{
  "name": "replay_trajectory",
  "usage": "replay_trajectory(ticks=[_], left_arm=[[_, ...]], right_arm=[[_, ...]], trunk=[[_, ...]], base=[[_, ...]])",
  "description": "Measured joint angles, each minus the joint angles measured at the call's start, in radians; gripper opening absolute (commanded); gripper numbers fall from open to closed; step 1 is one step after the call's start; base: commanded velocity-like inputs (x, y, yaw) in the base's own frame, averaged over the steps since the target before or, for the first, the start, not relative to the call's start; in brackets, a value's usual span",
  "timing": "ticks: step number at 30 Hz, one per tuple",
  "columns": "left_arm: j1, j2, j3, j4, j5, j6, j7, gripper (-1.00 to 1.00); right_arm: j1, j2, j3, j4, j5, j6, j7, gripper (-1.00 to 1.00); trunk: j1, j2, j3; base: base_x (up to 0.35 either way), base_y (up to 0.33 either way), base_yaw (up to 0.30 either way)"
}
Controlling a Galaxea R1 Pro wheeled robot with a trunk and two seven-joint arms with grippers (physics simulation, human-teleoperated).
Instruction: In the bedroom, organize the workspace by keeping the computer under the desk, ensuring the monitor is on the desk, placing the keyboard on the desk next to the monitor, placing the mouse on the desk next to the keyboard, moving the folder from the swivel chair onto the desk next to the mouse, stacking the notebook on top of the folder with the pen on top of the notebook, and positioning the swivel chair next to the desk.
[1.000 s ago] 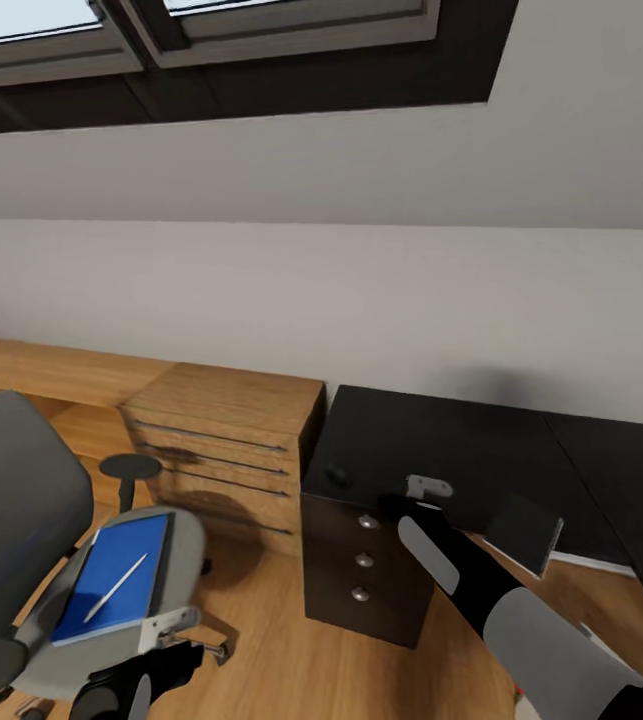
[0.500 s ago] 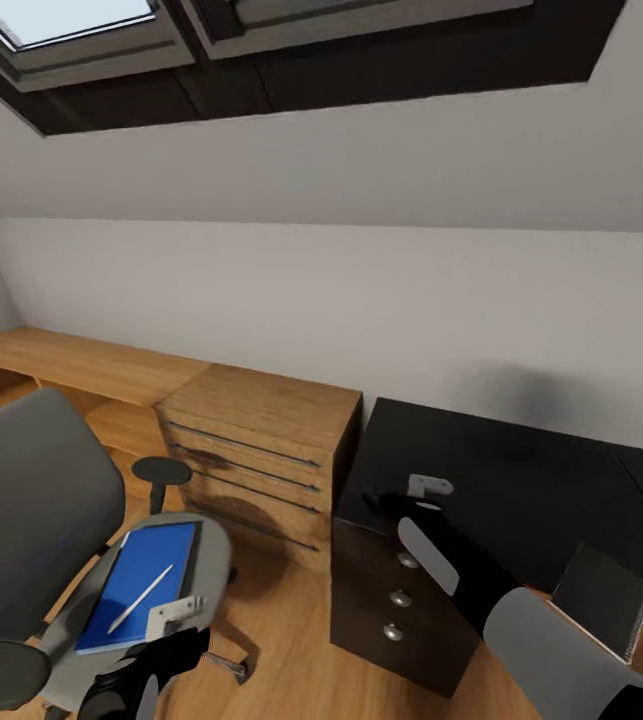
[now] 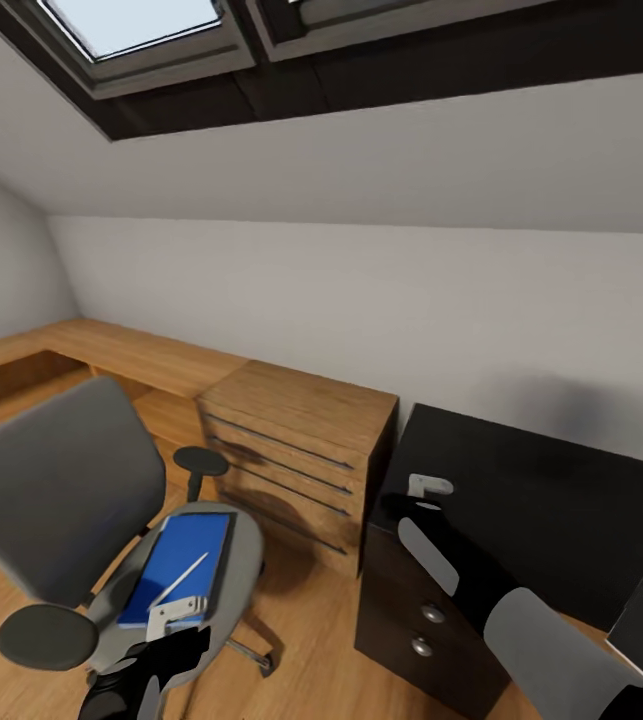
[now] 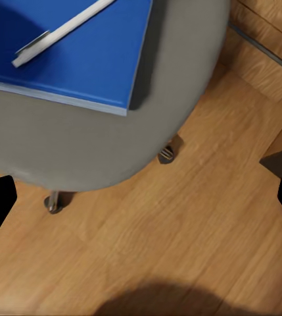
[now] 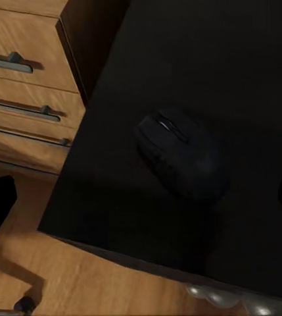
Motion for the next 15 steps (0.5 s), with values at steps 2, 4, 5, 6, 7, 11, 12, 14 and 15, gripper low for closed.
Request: replay_trajectory(ticks=[2,4,5,6,7,11,12,14,15], left_arm=[[0.0,0.0,0.0,0.0,0.0,0.0,0.0,1.0],[0.0,0.0,0.0,0.0,0.0,0.0,0.0,1.0],[0.0,0.0,0.0,0.0,0.0,0.0,0.0,1.0],[0.0,0.0,0.0,0.0,0.0,0.0,0.0,1.0],[0.0,0.0,0.0,0.0,0.0,0.0,-0.001,1.0],[0.0,0.0,-0.001,0.013,0.0,0.0,0.0,1.0],[0.0,0.0,-0.001,0.014,0.0,-0.001,0.0,1.0],[0.0,0.0,-0.002,0.016,0.0,-0.002,0.0,1.0],[0.0,0.0,-0.002,0.016,0.0,-0.002,0.0,1.0]], right_arm=[[0.0,0.0,0.001,0.0,0.001,0.0,-0.001,1.0],[0.0,0.0,0.001,-0.001,0.001,0.0,-0.001,1.0],[0.0,0.0,0.001,-0.001,0.001,0.0,-0.001,1.0],[0.0,0.0,0.001,-0.001,0.001,0.0,-0.001,1.0],[0.0,-0.001,0.001,-0.002,0.001,0.0,-0.001,1.0],[0.0,-0.003,0.0,-0.002,0.005,0.0,-0.002,1.0],[0.0,-0.003,0.0,-0.002,0.006,0.0,-0.002,1.0],[0.0,-0.003,0.0,-0.002,0.011,0.0,-0.002,1.0],[0.0,-0.003,0.0,-0.002,0.012,0.0,-0.002,1.0]], trunk=[[0.0,0.0,0.0],[0.0,0.0,0.0],[0.0,0.0,0.0],[0.0,0.0,0.0],[0.0,0.0,0.0],[0.0,0.0,0.0],[0.0,0.0,0.0],[0.0,0.0,0.0],[0.0,0.0,0.0]], base=[[0.001,0.0,0.052],[0.0,0.0,0.033],[0.0,0.0,0.019],[0.0,0.0,0.012],[0.0,0.0,0.002],[0.007,0.0,0.001],[0.054,0.0,0.001],[0.154,0.0,0.0],[0.228,0.0,0.0]])
